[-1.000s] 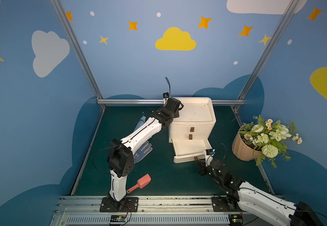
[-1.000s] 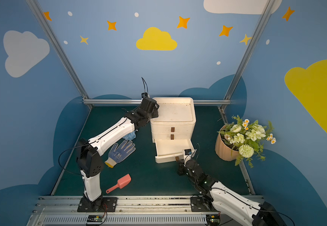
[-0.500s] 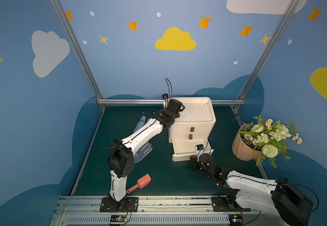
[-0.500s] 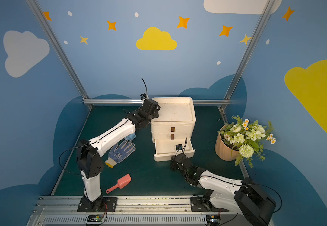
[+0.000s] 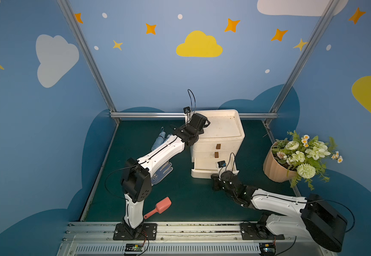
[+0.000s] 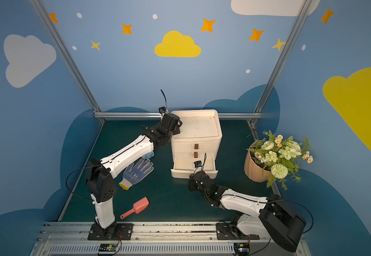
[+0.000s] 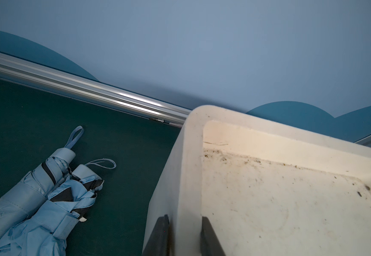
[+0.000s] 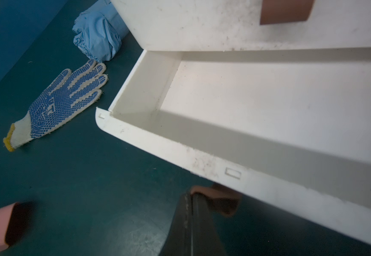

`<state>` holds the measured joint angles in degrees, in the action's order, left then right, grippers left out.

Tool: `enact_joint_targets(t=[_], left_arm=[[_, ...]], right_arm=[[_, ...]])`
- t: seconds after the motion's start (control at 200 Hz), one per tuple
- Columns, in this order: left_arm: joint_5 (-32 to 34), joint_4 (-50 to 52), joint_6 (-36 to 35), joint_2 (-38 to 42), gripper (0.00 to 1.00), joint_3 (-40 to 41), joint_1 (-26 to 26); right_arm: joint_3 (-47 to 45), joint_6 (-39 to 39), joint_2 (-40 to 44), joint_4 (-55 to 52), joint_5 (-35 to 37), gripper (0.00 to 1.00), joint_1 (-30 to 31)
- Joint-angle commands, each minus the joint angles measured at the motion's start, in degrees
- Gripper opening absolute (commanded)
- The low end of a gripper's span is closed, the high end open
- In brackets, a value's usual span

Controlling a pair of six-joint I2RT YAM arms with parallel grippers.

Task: Place the umbrella in the drawer by color
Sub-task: Open the drawer in the storage box.

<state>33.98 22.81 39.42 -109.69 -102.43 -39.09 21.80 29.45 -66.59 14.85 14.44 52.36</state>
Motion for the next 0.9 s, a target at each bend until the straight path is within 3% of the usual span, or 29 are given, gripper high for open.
enact_joint_targets(t=[0.0, 0.1, 0.24, 0.461, 0.576, 0.686, 0.761, 0.896], left_arm=[[-8.2, 2.5, 3.7, -0.2, 0.05, 2.4, 0.4], [-13.3, 1.4, 2.6, 0.0, 0.04, 2.8, 1.7], [-11.9, 0.2, 3.8, 0.5, 0.04, 4.4, 2.0], [-11.9, 0.6, 5.5, -0.3, 0.04, 3.4, 1.7], [-11.4, 1.4, 4.9, -0.3, 0.07, 3.0, 1.7], [-11.5, 1.7, 3.0, 0.6, 0.2, 3.0, 1.8], [-11.7, 2.0, 1.7, 1.6, 0.34, 3.2, 2.1], [-12.4, 2.8, -2.5, 5.3, 0.5, 3.8, 2.9]], right_arm=[[-1.7, -1.5, 8.2, -1.6, -3.0, 0.0, 1.6], [-3.7, -2.4, 16.8, -10.1, 0.5, 0.0, 1.5], [-9.2, -1.8, 26.2, -9.2, 4.5, 0.0, 1.4], [-11.2, -2.2, 26.9, -6.2, 1.5, 0.0, 1.4], [-8.8, -3.3, 25.1, -8.4, -0.9, 0.19, 1.5], [-5.5, -6.6, 26.8, -13.4, -2.7, 0.29, 1.5], [-3.0, -9.4, 29.9, -18.0, -2.7, 0.34, 1.5], [0.7, -20.2, 38.0, -25.4, -3.0, 0.47, 1.4]])
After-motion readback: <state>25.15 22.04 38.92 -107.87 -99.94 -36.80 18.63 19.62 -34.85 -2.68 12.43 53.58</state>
